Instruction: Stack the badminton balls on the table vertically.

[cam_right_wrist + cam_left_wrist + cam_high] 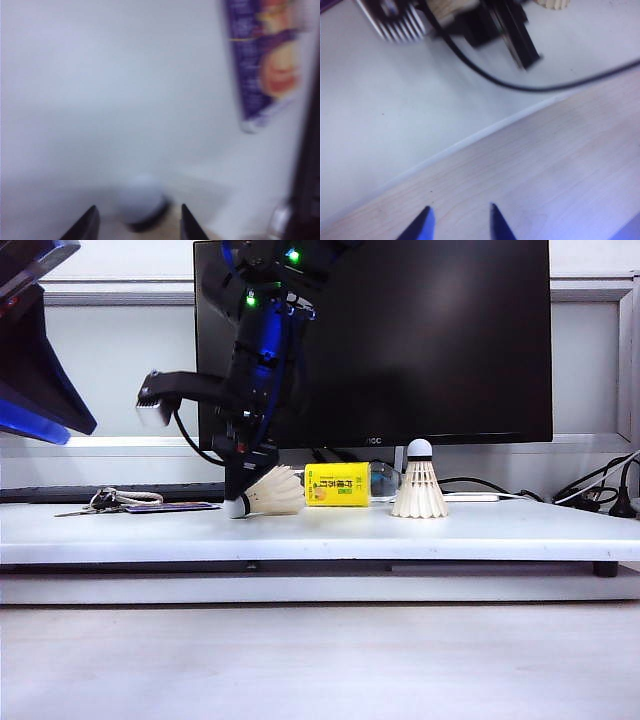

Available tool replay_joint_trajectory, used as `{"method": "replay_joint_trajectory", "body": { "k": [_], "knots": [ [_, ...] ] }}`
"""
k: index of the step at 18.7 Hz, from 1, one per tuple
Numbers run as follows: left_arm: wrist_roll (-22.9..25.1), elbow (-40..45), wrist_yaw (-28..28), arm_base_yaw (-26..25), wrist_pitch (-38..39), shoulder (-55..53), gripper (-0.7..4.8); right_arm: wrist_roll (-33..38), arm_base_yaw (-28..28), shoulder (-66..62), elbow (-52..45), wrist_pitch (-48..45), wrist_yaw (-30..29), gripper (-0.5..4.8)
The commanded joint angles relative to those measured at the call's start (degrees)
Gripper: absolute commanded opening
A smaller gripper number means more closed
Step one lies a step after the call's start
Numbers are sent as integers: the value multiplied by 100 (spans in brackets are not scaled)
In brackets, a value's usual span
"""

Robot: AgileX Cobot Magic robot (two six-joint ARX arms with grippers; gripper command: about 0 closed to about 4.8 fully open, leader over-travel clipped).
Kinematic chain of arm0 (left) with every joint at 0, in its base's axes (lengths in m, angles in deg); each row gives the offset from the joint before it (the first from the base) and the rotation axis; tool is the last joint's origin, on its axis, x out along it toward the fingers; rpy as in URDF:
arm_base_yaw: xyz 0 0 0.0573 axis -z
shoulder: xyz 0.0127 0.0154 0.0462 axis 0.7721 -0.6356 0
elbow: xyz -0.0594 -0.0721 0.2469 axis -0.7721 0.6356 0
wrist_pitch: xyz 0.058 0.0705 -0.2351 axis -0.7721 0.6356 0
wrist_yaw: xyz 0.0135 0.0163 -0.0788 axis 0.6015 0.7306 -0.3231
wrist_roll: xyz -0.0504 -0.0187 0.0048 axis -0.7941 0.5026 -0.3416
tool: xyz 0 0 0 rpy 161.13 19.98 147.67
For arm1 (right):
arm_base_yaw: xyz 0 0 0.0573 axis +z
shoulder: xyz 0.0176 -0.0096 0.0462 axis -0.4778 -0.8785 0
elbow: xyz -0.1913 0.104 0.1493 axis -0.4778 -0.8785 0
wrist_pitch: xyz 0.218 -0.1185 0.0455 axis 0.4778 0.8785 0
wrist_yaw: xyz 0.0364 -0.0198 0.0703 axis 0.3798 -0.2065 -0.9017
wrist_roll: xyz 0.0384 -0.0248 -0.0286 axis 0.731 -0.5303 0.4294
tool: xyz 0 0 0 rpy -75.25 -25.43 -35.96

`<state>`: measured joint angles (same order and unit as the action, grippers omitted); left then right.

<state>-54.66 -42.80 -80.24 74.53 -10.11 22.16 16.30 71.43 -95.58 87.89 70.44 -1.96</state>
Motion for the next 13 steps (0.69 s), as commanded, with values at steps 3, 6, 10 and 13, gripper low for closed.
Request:
{"method": "replay_joint_trajectory", "body": {
  "k": [3, 6, 10, 13],
  "knots": [
    [28, -33, -26, 4, -39, 4, 154, -116, -59, -48, 42, -160, 94, 213],
    [46, -33, -26, 4, -39, 4, 154, -114, -105, -116, 70, -146, 83, 212],
    [68, -33, -26, 4, -48, 4, 154, -116, -149, -184, 72, -278, 26, 212],
    [68, -33, -24, 4, -85, 4, 154, -111, -179, -221, 81, -271, -59, 212]
  ]
}}
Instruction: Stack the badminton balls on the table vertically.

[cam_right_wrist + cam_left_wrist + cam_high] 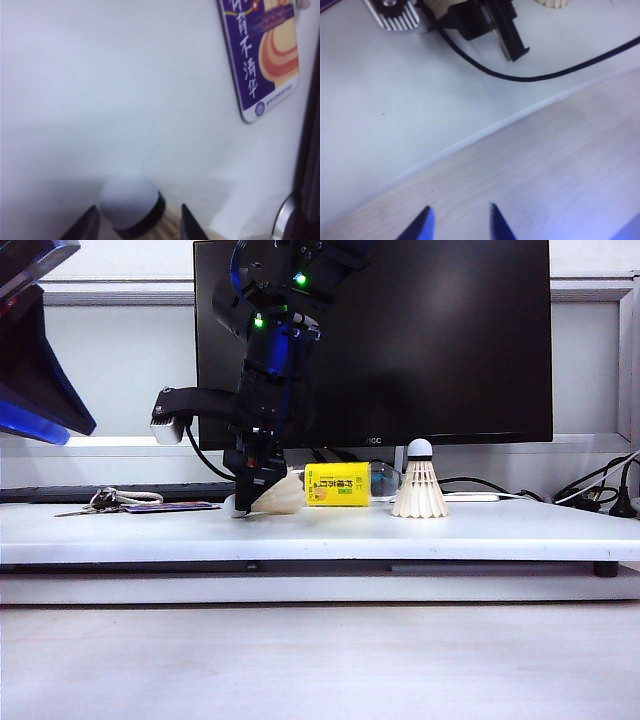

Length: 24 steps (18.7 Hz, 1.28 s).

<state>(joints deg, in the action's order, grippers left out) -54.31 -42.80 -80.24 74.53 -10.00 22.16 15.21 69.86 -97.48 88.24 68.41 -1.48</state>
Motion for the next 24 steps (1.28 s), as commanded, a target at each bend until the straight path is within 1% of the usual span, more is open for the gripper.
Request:
{"method": "replay_joint_trajectory", "body": {
  "k": [1, 8, 10, 15, 16, 17, 22, 24],
  "knots": [
    [33, -33, -24, 4, -107, 4, 154, -2, -22, -63, 46, -68, -103, 212],
    [120, -33, -20, 2, -118, 4, 154, 50, -26, -210, 103, -2, -81, 211],
    [120, -33, -17, 2, -120, 4, 154, 87, -31, -210, 103, 15, 31, 176],
    [116, -33, -20, 4, -118, 4, 154, 240, -52, -210, 103, 153, 114, 165],
    [116, -33, -20, 4, -116, 4, 154, 304, -52, -210, 103, 155, 133, 149],
    [116, -33, -20, 4, -111, 4, 154, 350, -52, -210, 103, 164, 133, 144],
    [116, -33, -20, 4, -114, 4, 154, 387, -44, -205, 107, 186, 179, 144],
    [116, -33, -20, 4, -114, 4, 154, 579, -48, -205, 203, 188, 170, 144]
  ]
}}
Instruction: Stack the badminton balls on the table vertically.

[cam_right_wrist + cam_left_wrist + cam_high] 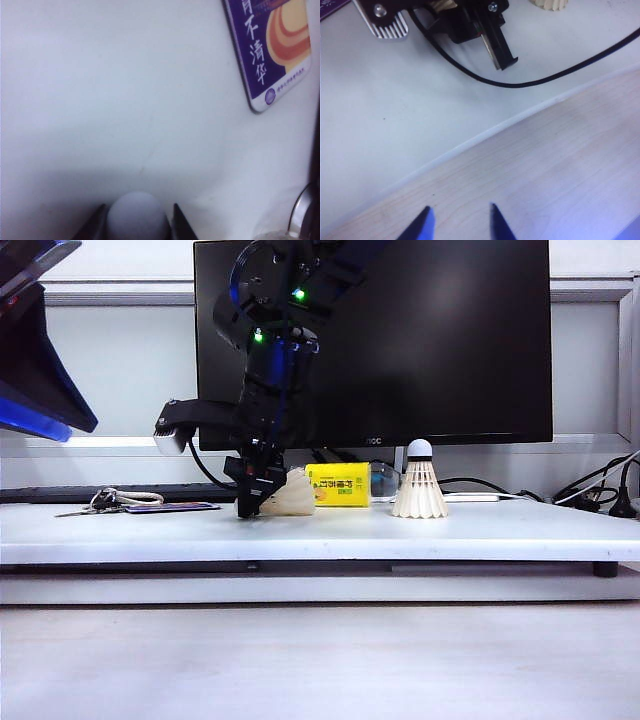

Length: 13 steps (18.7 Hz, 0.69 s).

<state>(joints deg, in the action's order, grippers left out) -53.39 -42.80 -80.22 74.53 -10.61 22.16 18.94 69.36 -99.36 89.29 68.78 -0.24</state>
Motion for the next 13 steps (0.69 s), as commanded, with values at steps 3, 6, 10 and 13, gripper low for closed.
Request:
{"method": "replay_joint_trajectory", "body": {
  "k": [3, 6, 10, 13],
  "knots": [
    [24, -33, -22, 2, -55, 4, 154, 267, 2, -17, 481, 157, -17, 144],
    [22, -33, -22, 2, -57, 4, 154, 444, -22, -17, 822, 155, 13, 144],
    [15, -33, -24, 4, -66, 4, 154, 2166, -278, -9, 1589, 223, -612, 144],
    [-2, -33, -26, 4, -63, 4, 154, 3320, -629, -7, 2214, 269, -1663, 144]
  ]
}}
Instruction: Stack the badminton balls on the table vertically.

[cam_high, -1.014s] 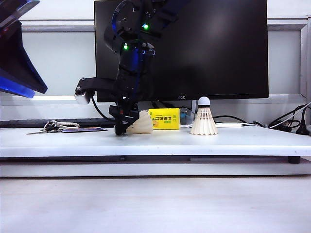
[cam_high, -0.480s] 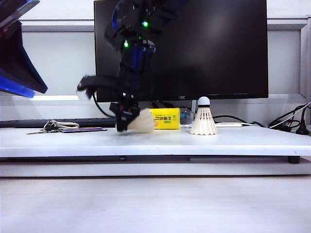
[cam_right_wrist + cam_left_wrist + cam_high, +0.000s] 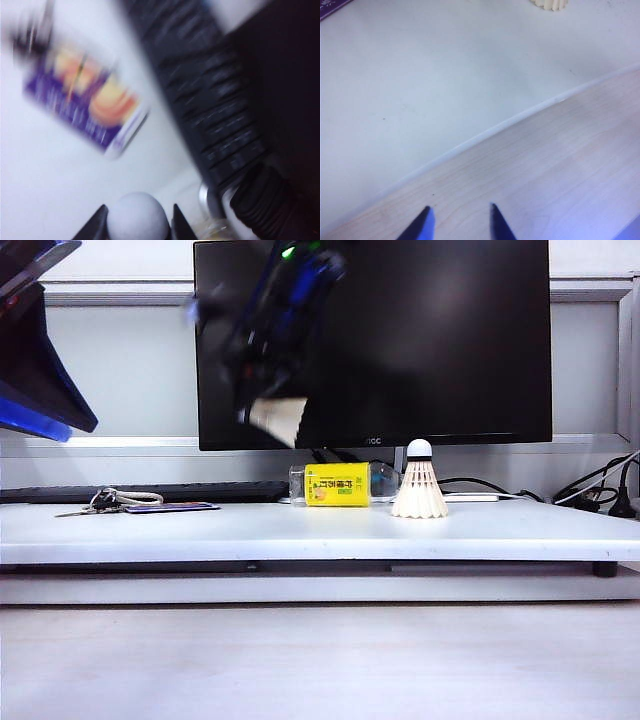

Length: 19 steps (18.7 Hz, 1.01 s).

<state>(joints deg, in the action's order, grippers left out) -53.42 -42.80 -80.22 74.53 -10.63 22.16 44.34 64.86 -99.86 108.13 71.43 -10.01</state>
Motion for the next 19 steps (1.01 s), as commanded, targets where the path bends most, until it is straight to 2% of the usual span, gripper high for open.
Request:
{"method": "replay_joint_trajectory", "body": {
  "k": [1, 6, 8, 14, 16, 19],
  "knots": [
    [-2, -33, -26, 4, -57, 4, 154, 986, -275, 52, 470, 35, -911, 144],
    [-20, -33, -26, 4, -81, 4, 154, 1963, -859, 361, 549, 0, -2170, 150],
    [-20, -33, -24, 4, -105, 4, 154, 2100, -1008, 481, 549, -37, -2503, 171],
    [-17, -33, -20, 4, -144, 4, 154, 2168, -1231, 857, 540, 20, -2771, 177],
    [-17, -33, -20, 4, -140, 4, 154, 2057, -1272, 863, 531, 352, -2632, 215],
    [44, -20, -20, 4, -181, -11, 154, 1687, -1255, 852, 146, 973, -2636, 216]
  ]
}}
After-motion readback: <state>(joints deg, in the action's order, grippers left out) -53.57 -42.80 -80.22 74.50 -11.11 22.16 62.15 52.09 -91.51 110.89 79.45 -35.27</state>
